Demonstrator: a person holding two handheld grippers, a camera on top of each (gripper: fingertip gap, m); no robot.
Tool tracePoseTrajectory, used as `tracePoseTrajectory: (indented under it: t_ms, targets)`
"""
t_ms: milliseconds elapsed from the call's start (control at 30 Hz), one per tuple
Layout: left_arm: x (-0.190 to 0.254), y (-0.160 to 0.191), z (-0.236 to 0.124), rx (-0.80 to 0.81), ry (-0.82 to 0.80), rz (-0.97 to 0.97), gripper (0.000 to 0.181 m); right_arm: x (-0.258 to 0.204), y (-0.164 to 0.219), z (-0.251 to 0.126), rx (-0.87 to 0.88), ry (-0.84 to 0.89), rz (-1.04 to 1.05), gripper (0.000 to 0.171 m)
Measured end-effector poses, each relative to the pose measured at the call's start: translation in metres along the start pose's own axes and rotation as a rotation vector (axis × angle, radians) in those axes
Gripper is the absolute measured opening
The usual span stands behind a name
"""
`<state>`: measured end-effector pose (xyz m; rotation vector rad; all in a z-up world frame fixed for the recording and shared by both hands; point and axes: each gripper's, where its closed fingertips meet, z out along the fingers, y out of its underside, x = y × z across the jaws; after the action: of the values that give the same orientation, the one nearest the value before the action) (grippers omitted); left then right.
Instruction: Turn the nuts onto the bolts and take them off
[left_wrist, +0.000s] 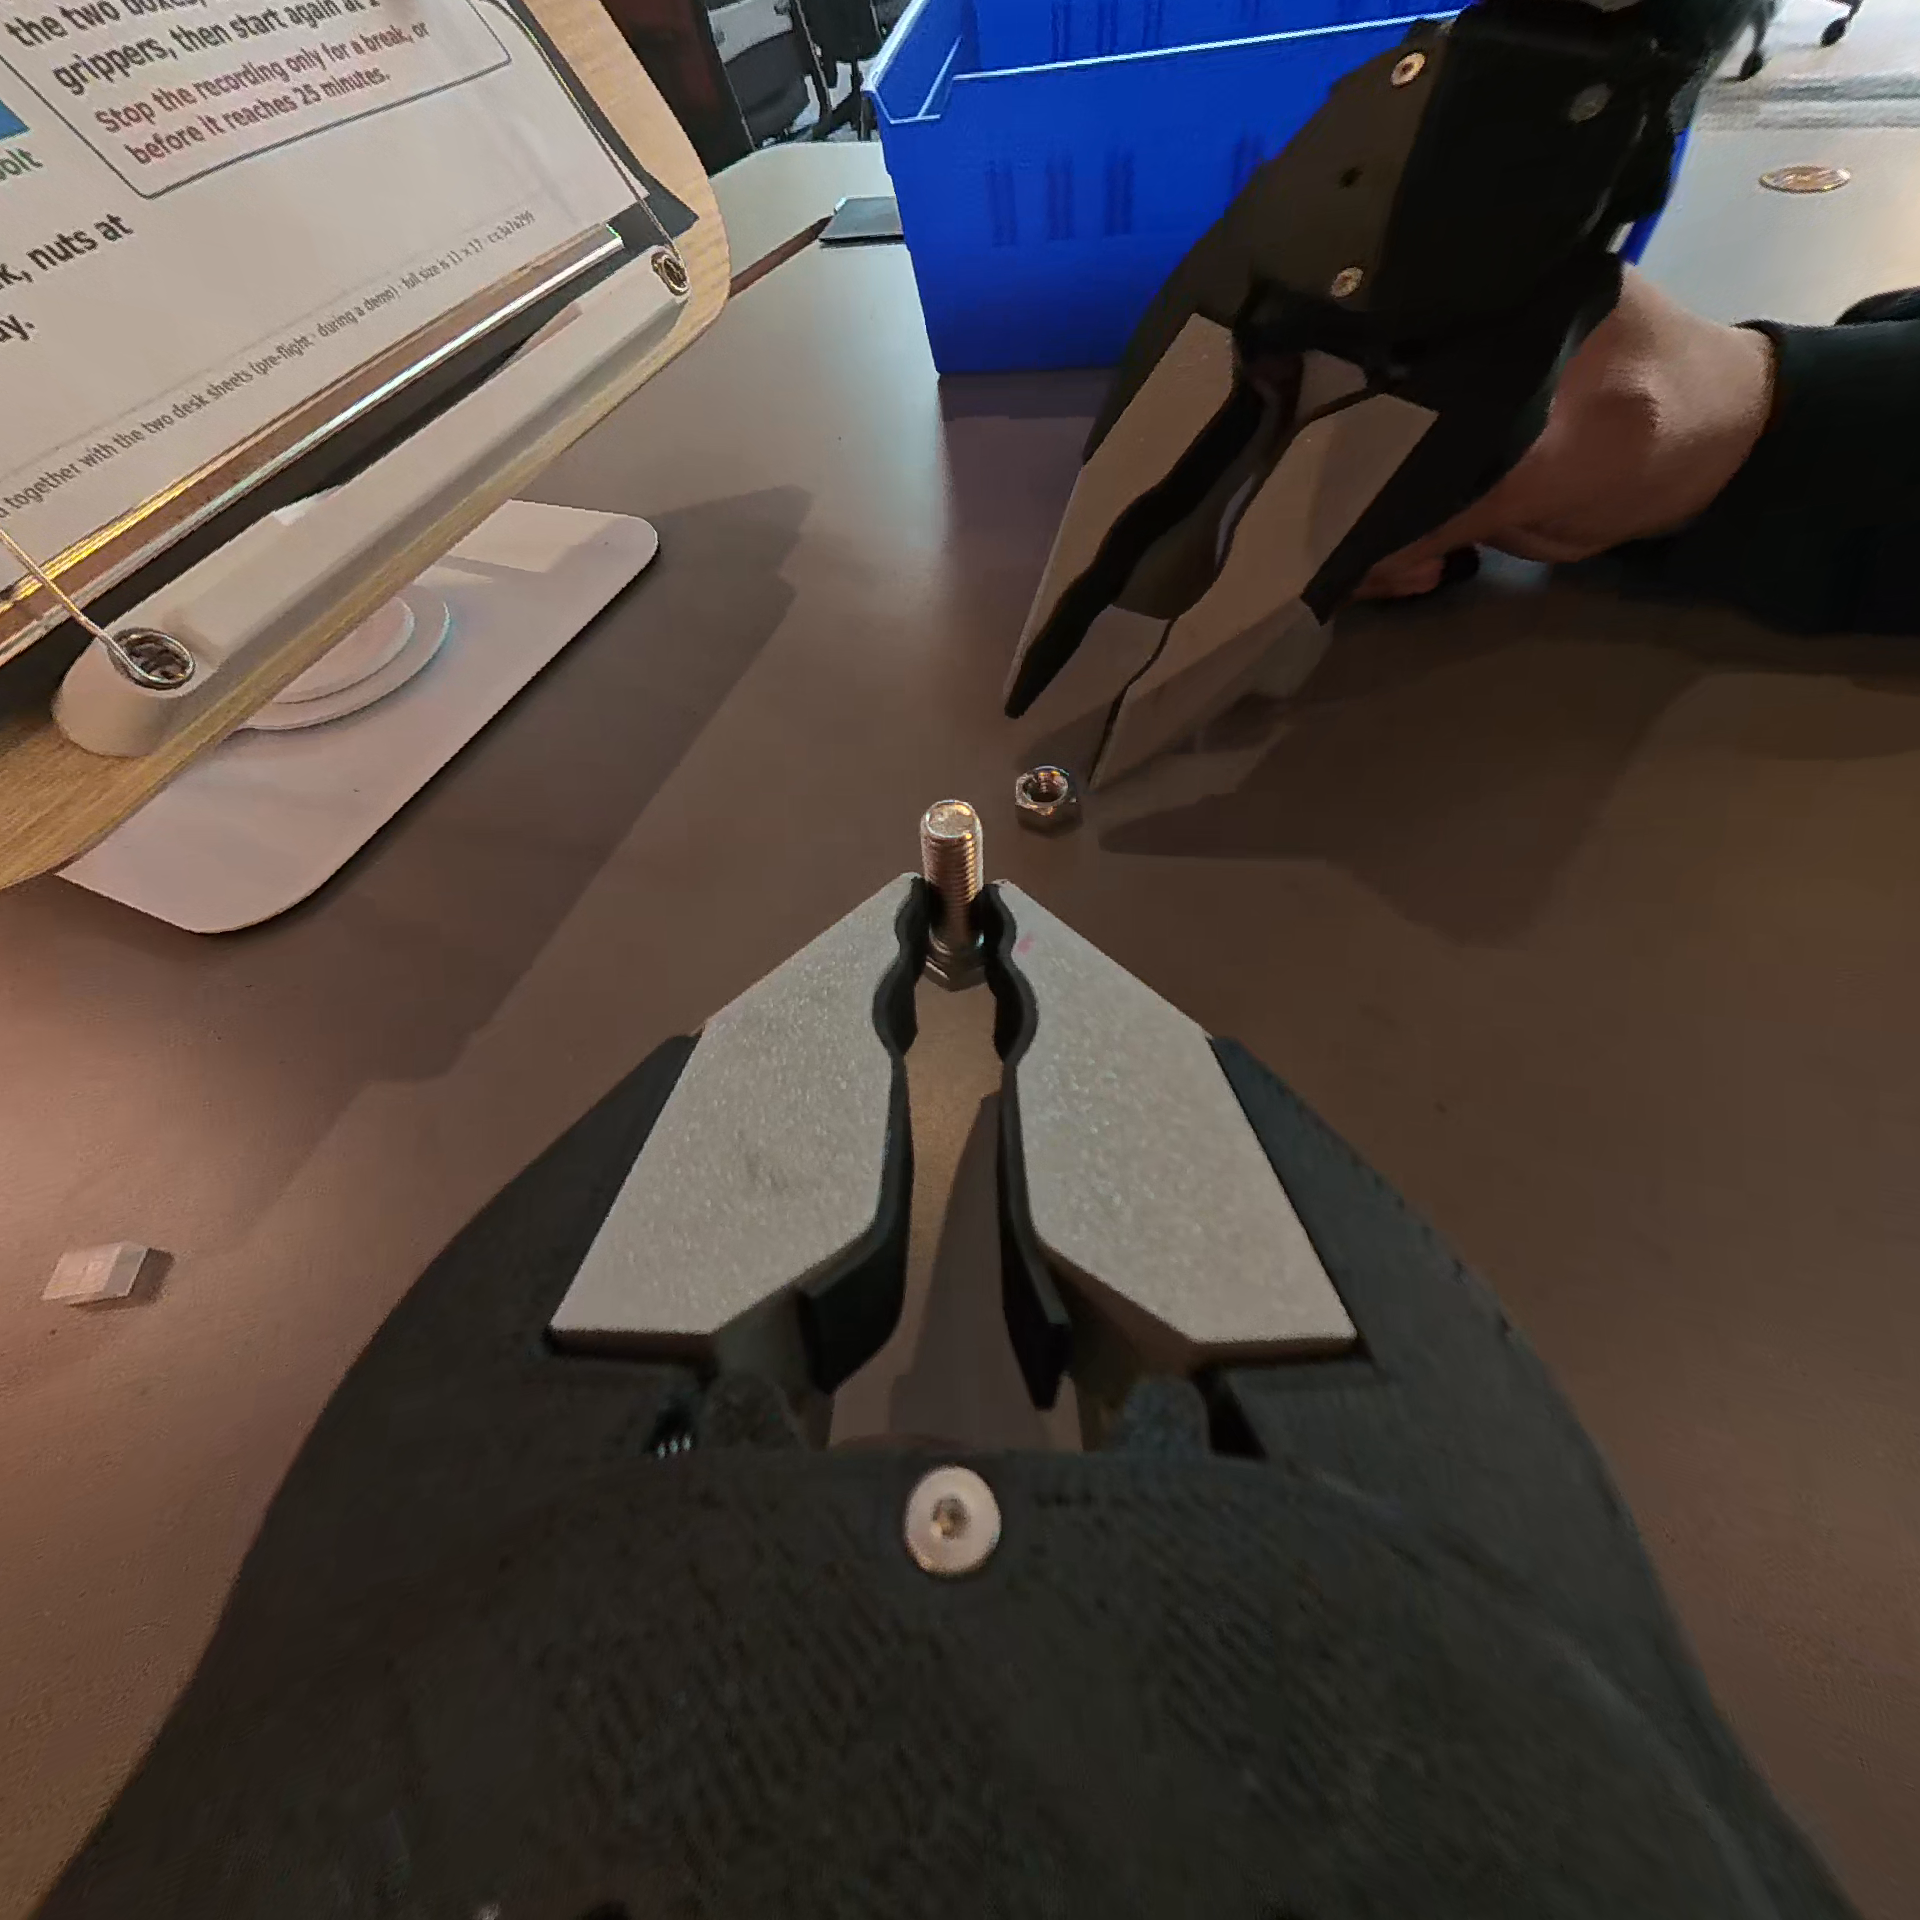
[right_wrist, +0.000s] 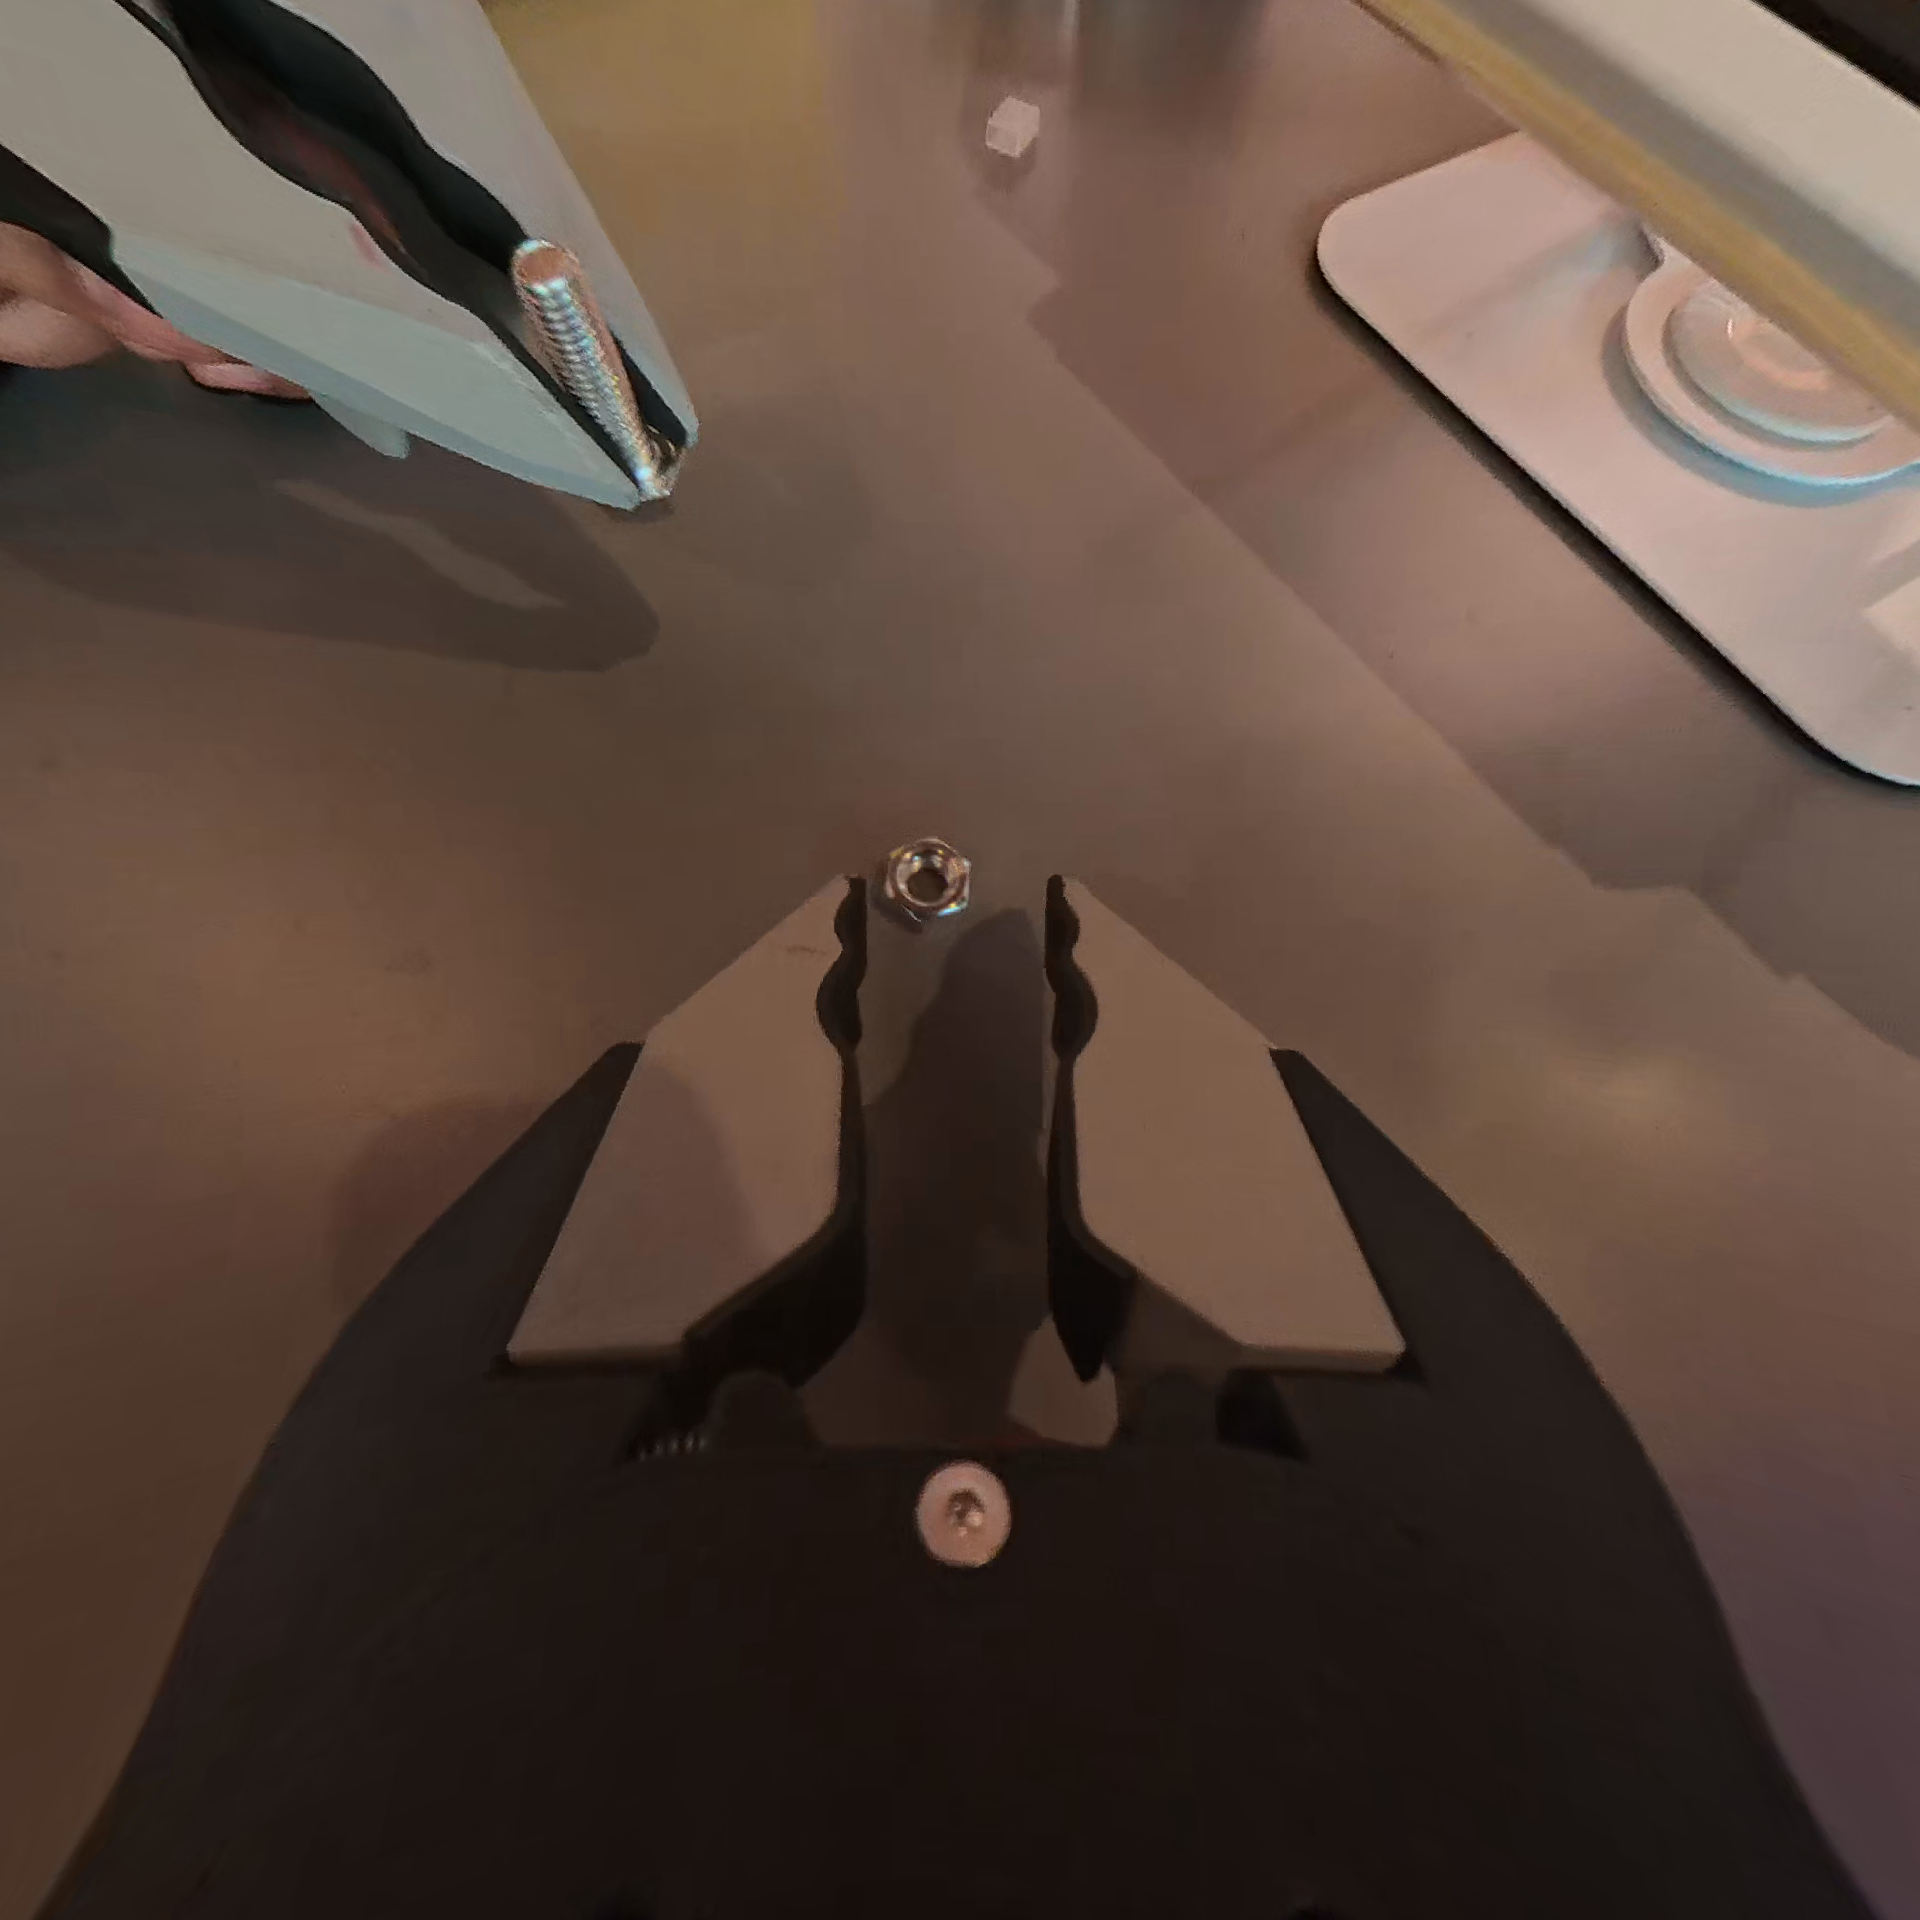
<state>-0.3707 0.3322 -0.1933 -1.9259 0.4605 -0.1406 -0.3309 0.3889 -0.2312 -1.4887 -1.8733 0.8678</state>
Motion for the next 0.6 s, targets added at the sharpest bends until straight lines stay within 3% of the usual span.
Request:
tracePoseTrajectory:
  t_ms: [267, 367, 533, 600]
  targets:
    - [0.0, 0.001, 0.001, -0.01, -0.005, 0.003, 0.007, 0.002, 0.003, 0.016, -0.083, 0.047, 0.012, 0.029]
    - [-0.001, 0.001, 0.001, -0.008, -0.003, -0.003, 0.007, -0.001, 0.003, 0.017, -0.087, 0.041, 0.0, 0.014]
    - [-0.001, 0.0, 0.0, 0.0, 0.005, -0.014, 0.007, -0.002, 0.003, 0.016, -0.085, 0.046, -0.011, 0.014]
    - [-0.001, 0.0, 0.001, -0.004, 0.006, -0.011, 0.007, 0.001, 0.003, 0.016, -0.083, 0.068, -0.011, 0.023]
